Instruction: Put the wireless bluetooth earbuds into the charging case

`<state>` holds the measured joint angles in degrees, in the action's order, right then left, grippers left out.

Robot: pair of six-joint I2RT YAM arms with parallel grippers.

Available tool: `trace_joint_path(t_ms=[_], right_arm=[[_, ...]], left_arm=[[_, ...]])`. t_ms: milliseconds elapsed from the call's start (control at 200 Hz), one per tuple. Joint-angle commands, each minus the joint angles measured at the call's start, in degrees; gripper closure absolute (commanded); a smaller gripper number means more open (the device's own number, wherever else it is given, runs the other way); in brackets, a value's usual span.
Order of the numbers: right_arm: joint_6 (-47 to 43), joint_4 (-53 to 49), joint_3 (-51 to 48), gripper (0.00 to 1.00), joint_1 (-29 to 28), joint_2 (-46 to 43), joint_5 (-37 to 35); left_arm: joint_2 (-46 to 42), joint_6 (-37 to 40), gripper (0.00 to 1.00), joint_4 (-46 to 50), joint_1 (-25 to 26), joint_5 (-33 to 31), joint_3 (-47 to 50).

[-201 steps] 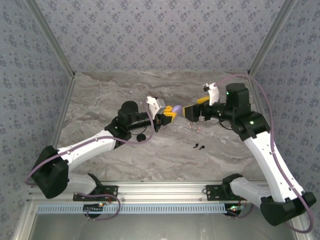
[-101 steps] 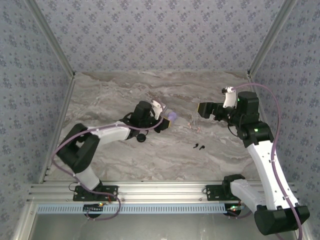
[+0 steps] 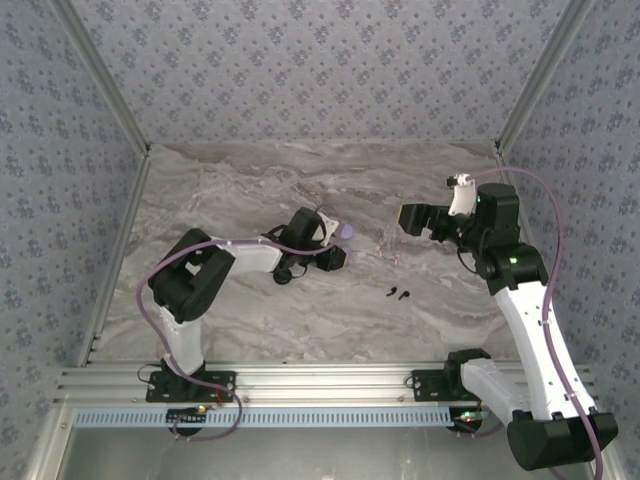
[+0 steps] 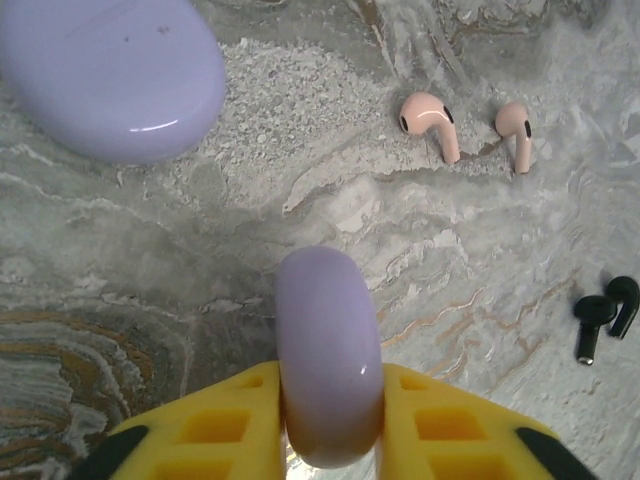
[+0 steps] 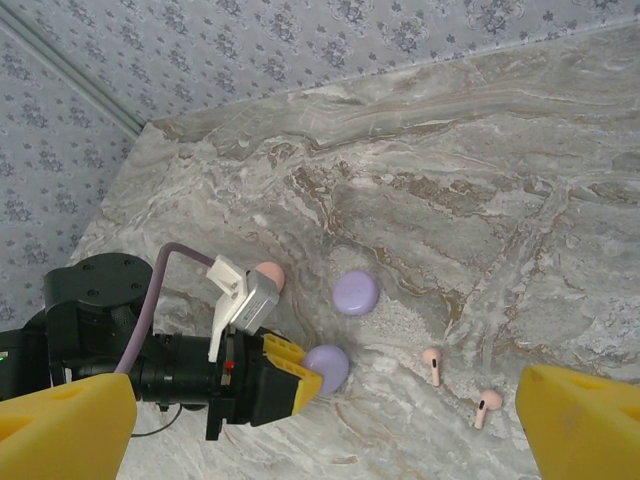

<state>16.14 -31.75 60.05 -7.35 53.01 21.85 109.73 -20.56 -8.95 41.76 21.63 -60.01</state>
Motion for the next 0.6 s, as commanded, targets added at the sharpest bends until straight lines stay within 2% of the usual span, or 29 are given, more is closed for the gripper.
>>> trace_joint_path(t_ms=[0, 195, 375, 465, 595], right_arm=[[1.0, -1.0, -0.4, 0.00, 0.4, -0.7, -0.4], [0.6, -1.6, -0.3, 0.00, 0.5, -0.5, 0.1], [-1.2, -2.4, 0.3, 0.00, -0.8, 1.1, 1.7], [-2.2, -4.0, 0.4, 0.02, -3.3, 2.3, 1.0], [-6.1, -3.0, -0.1, 0.04, -11.0, 4.4, -1.6]], left_arm=[[1.1, -0.2, 0.69, 2.2, 0.1, -1.4, -1.3], [0.3, -0.4, 0.57, 0.9, -0.5, -3.8, 0.0], [-5.9, 0.4, 0.48, -0.1, -1.9, -5.1, 1.9], [-10.6, 0.9, 0.43, -0.2, -2.9, -5.1, 3.0], [-18.2, 1.0, 0.38, 0.3, -5.9, -5.2, 5.2]])
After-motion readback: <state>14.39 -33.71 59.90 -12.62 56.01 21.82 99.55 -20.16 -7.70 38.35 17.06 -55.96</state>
